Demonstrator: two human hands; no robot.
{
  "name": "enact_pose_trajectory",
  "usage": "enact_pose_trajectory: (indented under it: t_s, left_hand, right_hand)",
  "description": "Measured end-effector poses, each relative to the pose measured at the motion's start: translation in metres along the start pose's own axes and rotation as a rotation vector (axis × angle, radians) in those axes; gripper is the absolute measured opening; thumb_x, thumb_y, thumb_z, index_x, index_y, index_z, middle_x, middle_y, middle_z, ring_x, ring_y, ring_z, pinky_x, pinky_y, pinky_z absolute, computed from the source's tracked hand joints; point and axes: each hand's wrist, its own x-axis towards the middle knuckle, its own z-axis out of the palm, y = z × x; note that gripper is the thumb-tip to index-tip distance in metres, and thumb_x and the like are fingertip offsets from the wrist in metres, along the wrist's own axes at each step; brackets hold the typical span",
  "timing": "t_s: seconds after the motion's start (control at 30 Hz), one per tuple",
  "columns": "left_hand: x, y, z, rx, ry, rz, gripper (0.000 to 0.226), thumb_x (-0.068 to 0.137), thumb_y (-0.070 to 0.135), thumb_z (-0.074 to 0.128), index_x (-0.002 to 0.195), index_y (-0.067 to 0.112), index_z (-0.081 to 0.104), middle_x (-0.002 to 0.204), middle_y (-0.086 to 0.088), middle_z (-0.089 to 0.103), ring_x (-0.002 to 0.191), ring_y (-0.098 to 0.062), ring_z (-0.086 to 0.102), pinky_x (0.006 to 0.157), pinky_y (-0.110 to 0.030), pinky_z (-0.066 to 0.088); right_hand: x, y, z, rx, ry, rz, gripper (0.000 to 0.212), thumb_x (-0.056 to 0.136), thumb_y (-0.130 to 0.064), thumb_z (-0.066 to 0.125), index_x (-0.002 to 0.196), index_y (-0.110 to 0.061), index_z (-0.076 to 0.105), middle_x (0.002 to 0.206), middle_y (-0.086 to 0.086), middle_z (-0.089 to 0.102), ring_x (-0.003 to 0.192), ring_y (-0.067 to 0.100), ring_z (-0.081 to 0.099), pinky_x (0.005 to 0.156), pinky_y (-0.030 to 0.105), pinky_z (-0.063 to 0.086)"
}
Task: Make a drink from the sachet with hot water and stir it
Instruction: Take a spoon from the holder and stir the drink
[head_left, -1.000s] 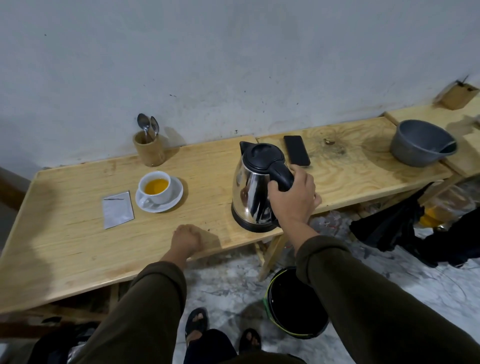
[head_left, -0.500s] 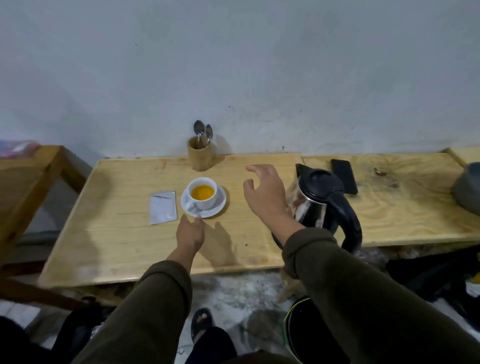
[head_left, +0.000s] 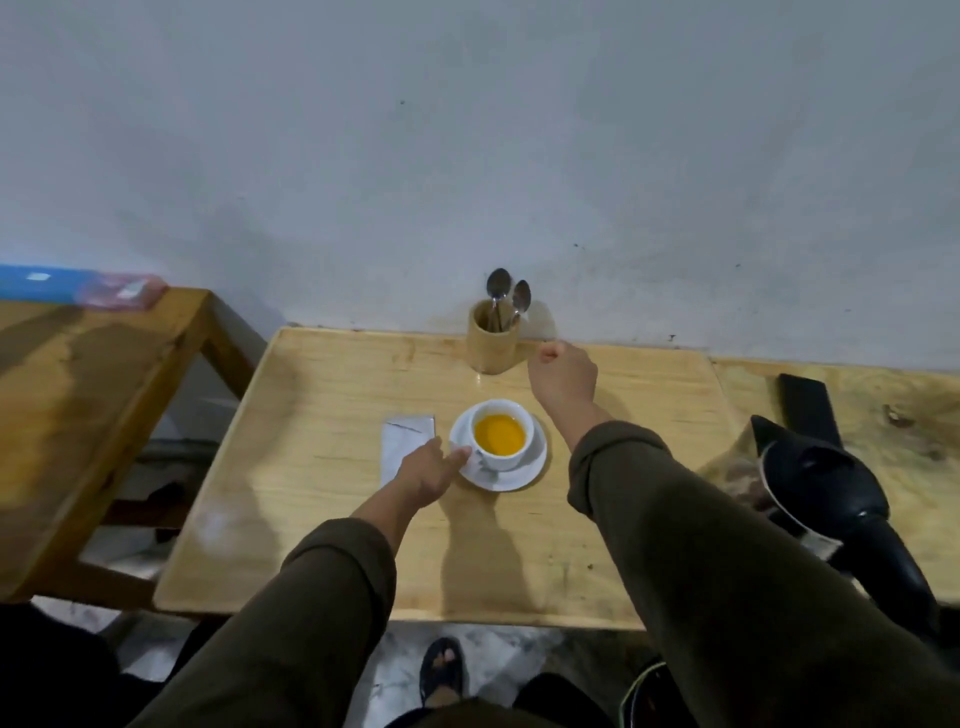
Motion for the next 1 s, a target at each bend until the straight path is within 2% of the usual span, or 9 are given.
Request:
enact_pose_trajectory:
  t_s: [0.13,0.23,0.47,0.57,0.67,0.77,0.87,0.93,1.0]
  left_hand:
    - [0.001,0.000,-0.004,0.006,-0.038,0.000,0.075,0.096,0.051,0.039,0.150,0.001,0.023,0.155,-0.013,0.036,0.141,-0.026,0.037,0.112,-0.033,0.029]
    - [0.002,0.001,-0.001,-0.027,-0.048,-0.013,0.070,0.095,0.050,0.043,0.144,0.001,0.036,0.150,-0.014,0.043,0.137,-0.029,0.042,0.110,-0.036,0.033]
    - [0.002,0.004,0.008,-0.159,-0.009,-0.086,0.064,0.089,0.052,0.053,0.137,0.010,0.049,0.137,-0.010,0.056,0.127,-0.027,0.051,0.108,-0.040,0.041]
    - [0.004,0.001,0.014,-0.235,0.030,-0.131,0.065,0.087,0.052,0.056,0.131,0.003,0.053,0.132,-0.018,0.059,0.123,-0.033,0.053,0.104,-0.044,0.041]
    - [0.000,-0.002,0.019,-0.321,0.057,-0.171,0.068,0.085,0.054,0.058,0.124,-0.002,0.054,0.130,-0.021,0.058,0.112,-0.030,0.059,0.094,-0.040,0.045]
    - [-0.002,-0.002,0.023,-0.367,0.051,-0.195,0.075,0.084,0.058,0.057,0.134,0.003,0.051,0.139,-0.015,0.055,0.127,-0.027,0.053,0.105,-0.040,0.043]
    - [-0.002,0.003,0.023,-0.380,0.063,-0.191,0.070,0.088,0.049,0.057,0.144,0.010,0.044,0.146,-0.006,0.050,0.132,-0.020,0.049,0.106,-0.032,0.040]
    - [-0.001,0.005,0.022,-0.369,0.062,-0.187,0.068,0.090,0.045,0.057,0.146,0.010,0.041,0.148,-0.006,0.048,0.133,-0.020,0.048,0.105,-0.029,0.039]
    - [0.000,0.006,0.020,-0.378,0.054,-0.197,0.071,0.089,0.044,0.059,0.147,0.009,0.039,0.148,-0.007,0.047,0.134,-0.020,0.048,0.109,-0.033,0.041]
  right_hand:
    - [0.023,-0.013,0.010,-0.053,0.013,0.014,0.028,0.094,-0.012,0.045,0.113,-0.005,0.063,0.121,0.015,0.063,0.112,0.031,0.056,0.094,0.034,0.045]
    - [0.045,-0.021,0.018,-0.063,0.002,0.018,0.029,0.095,-0.018,0.044,0.114,-0.006,0.061,0.121,0.015,0.062,0.113,0.031,0.056,0.094,0.035,0.044]
    - [0.091,-0.019,0.039,0.063,-0.016,0.080,0.024,0.091,-0.017,0.051,0.113,-0.011,0.058,0.119,0.008,0.062,0.107,0.025,0.057,0.077,0.026,0.038]
    - [0.107,-0.014,0.044,0.080,-0.025,0.092,0.022,0.089,-0.017,0.053,0.110,-0.012,0.060,0.115,0.007,0.064,0.103,0.024,0.059,0.075,0.026,0.039]
    - [0.117,-0.011,0.047,0.040,-0.009,0.058,0.021,0.092,-0.020,0.049,0.106,-0.011,0.062,0.111,0.008,0.065,0.100,0.025,0.061,0.074,0.027,0.040]
    - [0.125,-0.008,0.050,0.040,0.007,0.062,0.022,0.094,-0.020,0.046,0.105,-0.009,0.062,0.109,0.010,0.066,0.097,0.026,0.062,0.075,0.029,0.044]
    - [0.130,-0.005,0.055,0.140,-0.015,0.089,0.023,0.093,-0.026,0.048,0.102,-0.012,0.064,0.102,0.007,0.067,0.086,0.021,0.059,0.072,0.028,0.042]
    - [0.133,-0.005,0.057,0.188,-0.034,0.107,0.024,0.093,-0.028,0.049,0.105,-0.014,0.065,0.103,0.005,0.068,0.090,0.020,0.061,0.074,0.027,0.044]
    - [0.136,-0.006,0.055,0.219,-0.026,0.153,0.025,0.093,-0.024,0.050,0.109,-0.013,0.066,0.106,0.006,0.069,0.095,0.022,0.064,0.078,0.026,0.049]
